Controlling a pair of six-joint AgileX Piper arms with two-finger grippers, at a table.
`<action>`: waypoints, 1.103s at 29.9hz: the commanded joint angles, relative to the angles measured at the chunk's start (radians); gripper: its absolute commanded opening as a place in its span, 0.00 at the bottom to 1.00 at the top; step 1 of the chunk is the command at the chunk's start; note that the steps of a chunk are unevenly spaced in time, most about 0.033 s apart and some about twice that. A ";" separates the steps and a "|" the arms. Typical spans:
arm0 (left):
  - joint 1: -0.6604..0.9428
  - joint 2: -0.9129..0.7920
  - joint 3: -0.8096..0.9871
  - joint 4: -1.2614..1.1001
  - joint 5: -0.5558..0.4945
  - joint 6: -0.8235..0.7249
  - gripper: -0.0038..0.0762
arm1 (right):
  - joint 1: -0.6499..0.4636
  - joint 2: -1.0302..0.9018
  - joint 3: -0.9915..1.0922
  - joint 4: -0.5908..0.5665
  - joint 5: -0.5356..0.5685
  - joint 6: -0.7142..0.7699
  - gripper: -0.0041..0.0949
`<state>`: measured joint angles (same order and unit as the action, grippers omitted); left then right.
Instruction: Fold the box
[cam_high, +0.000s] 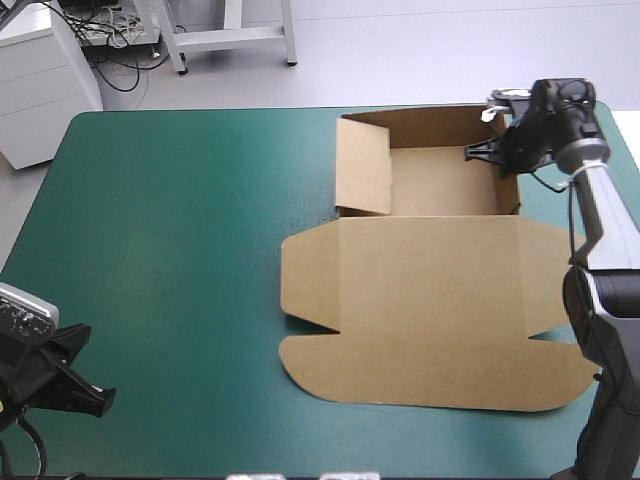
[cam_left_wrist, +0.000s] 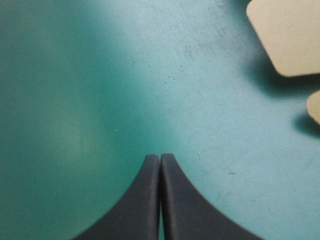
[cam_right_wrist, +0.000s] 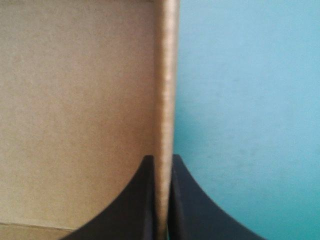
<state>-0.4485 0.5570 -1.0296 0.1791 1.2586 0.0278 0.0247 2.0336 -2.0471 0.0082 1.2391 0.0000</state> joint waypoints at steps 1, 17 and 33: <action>-0.003 0.007 -0.023 0.034 0.034 -0.001 0.01 | -0.123 -0.081 -0.036 -0.003 0.008 0.000 0.02; -0.003 0.007 -0.023 0.034 0.033 -0.001 0.01 | -0.492 -0.081 -0.036 0.048 0.007 0.017 0.02; -0.003 0.007 -0.023 0.004 0.038 -0.001 0.01 | -0.502 -0.083 -0.036 0.049 0.007 0.013 0.78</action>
<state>-0.4485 0.5570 -1.0296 0.1922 1.2586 0.0278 -0.4635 2.0230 -2.0504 0.0383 1.2430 0.0141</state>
